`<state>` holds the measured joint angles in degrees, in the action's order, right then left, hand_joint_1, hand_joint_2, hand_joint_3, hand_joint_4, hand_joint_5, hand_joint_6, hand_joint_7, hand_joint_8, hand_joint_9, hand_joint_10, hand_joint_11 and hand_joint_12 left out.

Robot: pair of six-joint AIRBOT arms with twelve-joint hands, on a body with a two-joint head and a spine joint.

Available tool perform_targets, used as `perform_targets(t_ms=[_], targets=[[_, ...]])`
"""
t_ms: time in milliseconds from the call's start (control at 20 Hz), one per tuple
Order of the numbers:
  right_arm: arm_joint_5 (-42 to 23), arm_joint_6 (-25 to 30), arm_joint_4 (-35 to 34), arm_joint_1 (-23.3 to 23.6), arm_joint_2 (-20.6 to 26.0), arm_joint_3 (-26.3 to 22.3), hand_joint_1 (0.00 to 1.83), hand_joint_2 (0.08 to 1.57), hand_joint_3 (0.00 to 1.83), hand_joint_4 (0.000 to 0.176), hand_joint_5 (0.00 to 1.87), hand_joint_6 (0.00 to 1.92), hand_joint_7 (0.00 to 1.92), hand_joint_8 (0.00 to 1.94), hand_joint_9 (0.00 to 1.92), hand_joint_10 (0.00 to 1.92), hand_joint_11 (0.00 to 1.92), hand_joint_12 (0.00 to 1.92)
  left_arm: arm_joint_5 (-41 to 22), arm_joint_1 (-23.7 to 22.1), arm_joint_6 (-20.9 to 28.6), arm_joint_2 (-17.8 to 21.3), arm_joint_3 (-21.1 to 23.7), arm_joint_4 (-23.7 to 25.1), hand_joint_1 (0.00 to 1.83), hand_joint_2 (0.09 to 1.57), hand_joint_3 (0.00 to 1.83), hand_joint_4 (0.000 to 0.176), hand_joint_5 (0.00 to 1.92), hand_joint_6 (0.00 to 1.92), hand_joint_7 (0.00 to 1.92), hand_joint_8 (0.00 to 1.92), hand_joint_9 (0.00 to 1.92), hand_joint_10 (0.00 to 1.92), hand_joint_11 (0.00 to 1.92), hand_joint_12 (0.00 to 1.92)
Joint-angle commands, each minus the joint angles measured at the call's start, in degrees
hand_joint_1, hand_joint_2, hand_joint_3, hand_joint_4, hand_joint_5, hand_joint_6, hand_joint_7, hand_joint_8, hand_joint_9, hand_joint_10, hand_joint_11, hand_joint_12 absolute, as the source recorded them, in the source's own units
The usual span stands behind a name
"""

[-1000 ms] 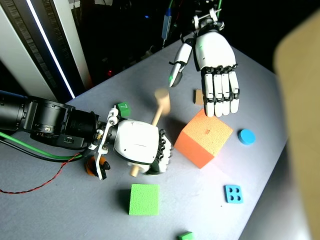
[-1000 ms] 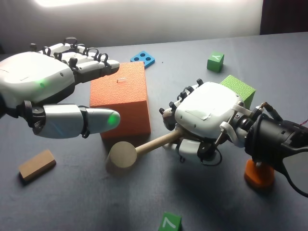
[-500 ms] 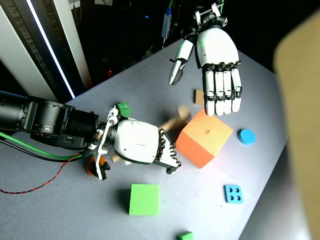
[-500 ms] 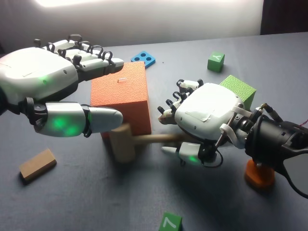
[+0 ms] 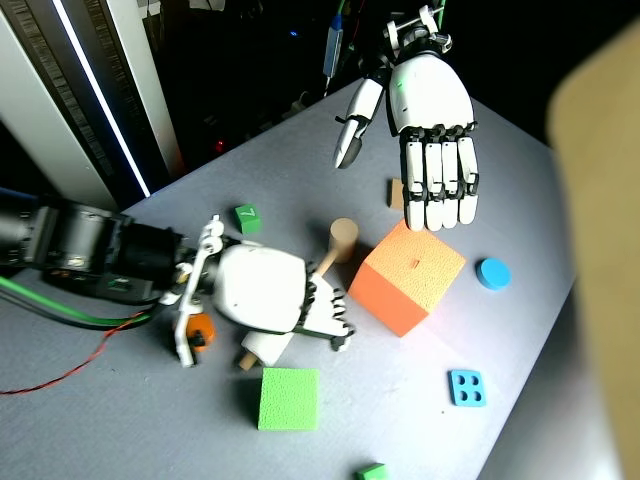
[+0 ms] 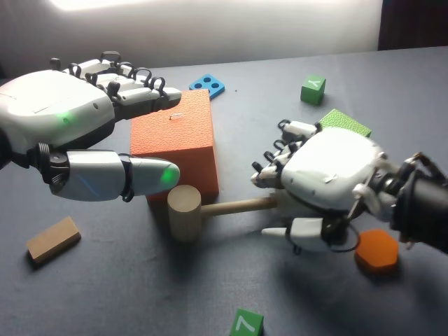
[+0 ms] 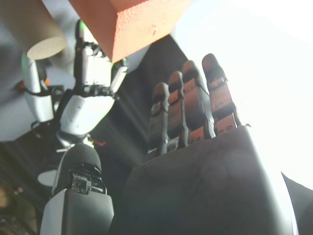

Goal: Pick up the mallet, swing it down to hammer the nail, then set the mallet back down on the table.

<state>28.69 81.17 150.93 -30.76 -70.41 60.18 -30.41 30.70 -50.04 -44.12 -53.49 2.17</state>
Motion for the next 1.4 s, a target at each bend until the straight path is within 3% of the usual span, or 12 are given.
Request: perform_targets(t_ms=[0,500,600,700,750,800,950,1050,1100,1150,1250,1350], targets=[[6.6,0.32,2.06,1.83,1.81,-1.5,0.29,1.18,0.0,0.0,0.52,0.0,0.6,0.0,0.54,0.0,0.02,1.12,-6.48,-0.86,0.07,0.43,0.19,-0.48,0.0,1.2,0.0,0.0,0.17,0.0,0.19,0.0,0.19,0.0,0.0,0.38],[-8.52,11.02,2.01,13.47,25.88,-18.42,0.41,1.12,0.0,0.0,0.62,0.05,0.68,0.04,0.62,0.05,0.07,1.12,-6.48,-0.93,1.02,0.79,1.32,-0.48,0.0,1.23,0.0,0.0,0.36,0.0,0.45,0.01,0.42,0.02,0.06,0.6],[-11.35,11.06,2.01,15.16,28.37,-18.99,0.46,1.1,0.0,0.0,0.59,0.38,0.64,0.46,0.54,0.67,0.17,1.22,-6.43,-0.98,1.02,0.88,1.87,-0.48,0.0,1.25,0.0,0.0,0.59,0.02,0.7,0.04,0.64,0.06,0.15,0.85],[-16.55,11.0,2.01,17.54,31.27,-19.37,0.5,1.07,0.0,0.0,0.27,1.7,0.3,1.79,0.34,1.8,0.32,1.84,-5.15,-1.35,1.02,1.07,2.62,-0.47,0.01,1.26,0.0,0.0,0.21,1.47,0.29,1.47,0.27,1.44,0.03,1.67],[-18.08,10.79,2.01,17.99,32.01,-19.5,0.5,1.07,0.0,0.0,0.27,1.7,0.3,1.79,0.34,1.8,0.32,1.84,-4.88,-1.43,0.98,1.08,2.81,-0.47,0.01,1.26,0.0,0.0,0.21,1.47,0.29,1.47,0.27,1.44,0.03,1.67],[-19.04,10.2,2.01,18.23,33.67,-19.93,0.57,1.05,0.0,0.0,0.34,1.91,0.35,1.94,0.46,1.92,0.64,1.92,-4.51,-1.62,0.94,1.08,3.13,-0.47,0.09,1.27,0.0,0.0,0.25,1.9,0.22,1.9,0.3,1.9,0.4,1.91],[-17.57,9.06,2.01,17.03,35.52,-20.27,0.3,1.08,0.0,0.0,0.96,1.92,1.0,1.94,1.04,1.92,1.19,1.92,-4.27,-2.41,0.98,1.07,3.34,-0.48,0.1,1.3,0.0,0.0,1.2,1.92,1.25,1.92,1.11,1.92,0.99,1.92],[-16.83,8.11,2.01,16.6,35.39,-20.27,0.27,1.07,0.0,0.0,1.4,1.92,1.54,1.94,1.62,1.92,1.77,1.92,-2.87,-4.01,0.92,1.05,3.45,-0.48,0.14,1.26,0.0,0.005,1.48,1.9,1.59,1.92,1.58,1.92,1.45,1.92],[-16.6,8.14,2.01,16.39,35.23,-20.28,0.2,1.08,0.0,0.0,1.55,1.92,1.66,1.94,1.72,1.92,1.87,1.92,-2.37,-4.75,0.64,1.05,3.58,-0.48,0.17,1.23,0.0,0.142,1.48,1.92,1.57,1.92,1.6,1.92,1.5,1.92],[-16.36,8.39,2.01,16.3,35.04,-20.28,0.25,1.09,0.0,0.0,1.64,1.92,1.72,1.94,1.78,1.92,1.91,1.92,-2.34,-5.21,0.51,1.05,3.69,-0.48,0.25,1.23,0.0,0.169,1.5,1.92,1.58,1.92,1.6,1.92,1.51,1.92],[-16.02,8.67,2.01,15.98,34.82,-20.28,0.38,1.27,0.02,0.025,1.66,1.92,1.75,1.94,1.8,1.92,1.9,1.92,-2.33,-6.19,0.01,1.05,4.03,-0.47,0.47,1.38,0.01,0.17,1.54,1.92,1.62,1.92,1.63,1.92,1.61,1.92],[-15.38,8.48,2.01,15.75,34.74,-20.28,0.9,1.43,0.01,0.111,1.56,1.92,1.76,1.94,1.83,1.92,1.92,1.92,-2.0,-6.96,-0.54,1.04,4.66,-0.47,1.08,1.36,0.0,0.176,1.53,1.92,1.62,1.92,1.63,1.92,1.67,1.92]])
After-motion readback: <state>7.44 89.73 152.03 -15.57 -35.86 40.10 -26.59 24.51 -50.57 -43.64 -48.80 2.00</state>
